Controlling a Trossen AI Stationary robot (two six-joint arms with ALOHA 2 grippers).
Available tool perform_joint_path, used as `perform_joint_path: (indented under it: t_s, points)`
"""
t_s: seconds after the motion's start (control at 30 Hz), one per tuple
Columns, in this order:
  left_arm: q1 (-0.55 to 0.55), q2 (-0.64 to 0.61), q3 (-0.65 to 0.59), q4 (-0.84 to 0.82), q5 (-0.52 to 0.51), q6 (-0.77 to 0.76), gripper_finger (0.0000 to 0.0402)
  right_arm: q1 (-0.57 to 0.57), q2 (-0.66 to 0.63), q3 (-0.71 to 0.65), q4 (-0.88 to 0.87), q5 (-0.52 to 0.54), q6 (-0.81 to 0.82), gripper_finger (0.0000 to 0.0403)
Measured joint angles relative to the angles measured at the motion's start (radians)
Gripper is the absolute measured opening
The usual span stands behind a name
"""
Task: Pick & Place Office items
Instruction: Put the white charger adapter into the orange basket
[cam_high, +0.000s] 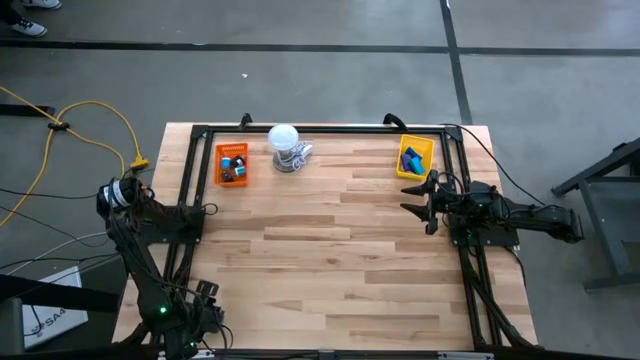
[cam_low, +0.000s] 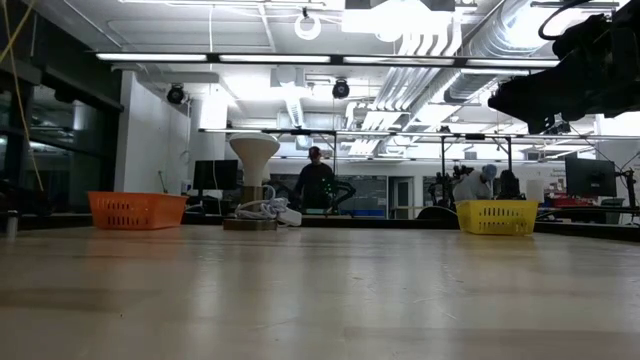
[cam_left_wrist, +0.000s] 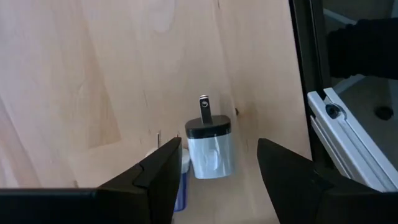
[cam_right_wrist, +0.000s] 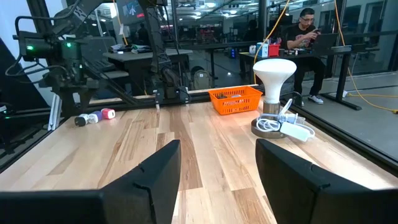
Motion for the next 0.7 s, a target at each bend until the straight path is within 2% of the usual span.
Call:
perform_joint_path:
  t_s: [0.7]
  points:
    - [0.000,0.069,0.000,0.022,0.016,-0.022,0.0202,0.000,0.000,0.000,0.000,0.000,0.000,0.0195]
